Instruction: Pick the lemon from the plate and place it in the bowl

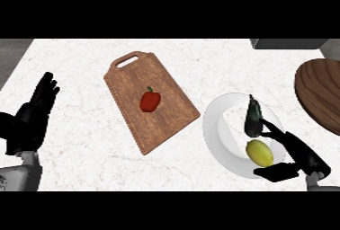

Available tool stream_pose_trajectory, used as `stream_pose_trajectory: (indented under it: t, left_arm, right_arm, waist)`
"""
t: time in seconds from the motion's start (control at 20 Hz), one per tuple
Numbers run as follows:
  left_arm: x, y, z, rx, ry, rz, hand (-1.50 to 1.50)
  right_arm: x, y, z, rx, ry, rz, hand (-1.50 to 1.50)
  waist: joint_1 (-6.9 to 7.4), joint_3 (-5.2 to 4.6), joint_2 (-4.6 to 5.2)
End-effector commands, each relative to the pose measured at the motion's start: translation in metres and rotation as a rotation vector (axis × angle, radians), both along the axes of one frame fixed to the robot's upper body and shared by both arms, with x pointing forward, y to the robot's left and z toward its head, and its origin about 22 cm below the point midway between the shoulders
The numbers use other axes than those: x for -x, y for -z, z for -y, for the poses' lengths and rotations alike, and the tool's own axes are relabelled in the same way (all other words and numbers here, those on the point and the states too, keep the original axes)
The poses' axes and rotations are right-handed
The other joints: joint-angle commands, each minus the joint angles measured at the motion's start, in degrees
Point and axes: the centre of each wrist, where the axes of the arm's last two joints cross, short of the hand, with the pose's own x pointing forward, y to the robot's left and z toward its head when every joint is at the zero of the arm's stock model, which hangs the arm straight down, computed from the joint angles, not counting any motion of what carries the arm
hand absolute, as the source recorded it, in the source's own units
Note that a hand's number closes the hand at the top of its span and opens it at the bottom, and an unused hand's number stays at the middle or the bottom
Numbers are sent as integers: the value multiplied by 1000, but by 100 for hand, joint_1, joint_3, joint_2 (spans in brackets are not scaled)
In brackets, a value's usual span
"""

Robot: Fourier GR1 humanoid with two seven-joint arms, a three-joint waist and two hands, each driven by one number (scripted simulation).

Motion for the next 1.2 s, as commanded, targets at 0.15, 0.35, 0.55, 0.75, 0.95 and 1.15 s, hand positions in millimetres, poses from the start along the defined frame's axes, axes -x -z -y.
stream_pose_trajectory:
  t: [0.15, 0.35, 0.55, 0.75, 0.95, 1.15]
  left_arm:
    - [-3, 1, 3, 3, -7, -4, 0]
    - [-8, -8, 10, -17, -2, 10, 0]
    - [2, -2, -15, 4, -9, 0, 0]
    - [4, -8, -7, 11, -1, 4, 0]
    - [4, 0, 2, 11, -7, -14, 0]
    - [4, -6, 2, 6, -14, -1, 0]
  right_arm:
    - [-18, 24, -19, -42, -77, 17, 150]
    - [-14, 28, -31, -51, -71, 36, 150]
    - [-31, 23, -28, -38, -29, 64, 150]
    - [-10, 25, 1, 95, -86, 155, 150]
    - [-5, -20, 10, 338, -570, 261, 150]
    - [11, -44, 46, 447, -775, 395, 150]
  waist:
    - [41, 50, 51]
    - [12, 49, 48]
    - [38, 47, 48]
    - [23, 49, 41]
    - [0, 44, -6]
    - [-89, 57, 1]
